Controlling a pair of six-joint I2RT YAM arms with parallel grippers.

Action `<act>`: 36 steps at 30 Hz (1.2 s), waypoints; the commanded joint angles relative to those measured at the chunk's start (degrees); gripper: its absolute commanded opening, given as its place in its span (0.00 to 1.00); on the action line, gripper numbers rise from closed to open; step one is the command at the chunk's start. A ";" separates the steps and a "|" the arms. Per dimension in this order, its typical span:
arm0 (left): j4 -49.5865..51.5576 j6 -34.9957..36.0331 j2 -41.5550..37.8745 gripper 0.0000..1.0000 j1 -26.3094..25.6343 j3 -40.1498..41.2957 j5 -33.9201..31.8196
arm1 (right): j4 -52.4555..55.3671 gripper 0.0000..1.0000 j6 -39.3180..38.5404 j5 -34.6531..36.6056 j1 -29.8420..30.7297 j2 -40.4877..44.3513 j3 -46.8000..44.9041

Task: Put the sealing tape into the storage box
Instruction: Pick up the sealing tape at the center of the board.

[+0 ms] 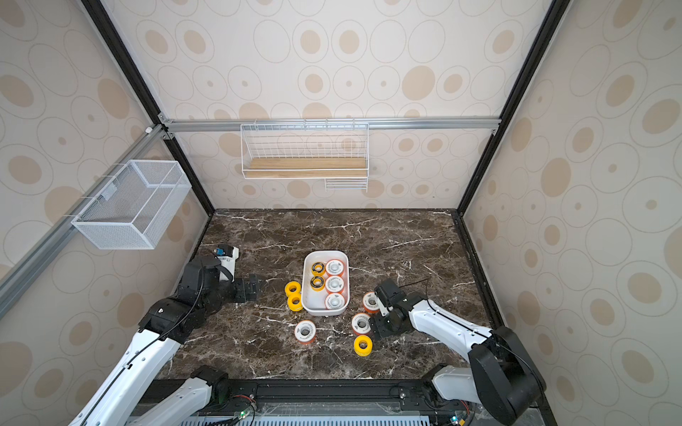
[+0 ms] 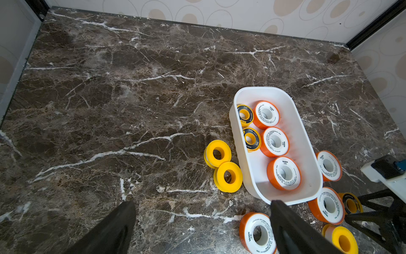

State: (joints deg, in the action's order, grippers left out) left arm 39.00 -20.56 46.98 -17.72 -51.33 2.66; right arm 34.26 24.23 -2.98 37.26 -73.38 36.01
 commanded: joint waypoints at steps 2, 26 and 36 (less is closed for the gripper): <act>0.99 0.97 0.22 0.99 0.31 -0.35 0.05 | -0.69 0.82 0.51 1.38 0.44 -1.36 -0.11; 0.99 1.04 0.74 0.99 0.29 -0.39 0.72 | 2.00 0.63 1.03 6.82 0.47 1.39 1.41; 0.76 1.04 0.73 0.99 0.31 -0.35 1.29 | 2.86 0.63 0.26 4.26 0.45 2.61 5.96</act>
State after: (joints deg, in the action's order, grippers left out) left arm 39.11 -20.51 47.68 -17.72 -51.31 3.57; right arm 36.05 24.60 2.20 37.32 -71.57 39.86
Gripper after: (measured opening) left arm 0.988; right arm 0.631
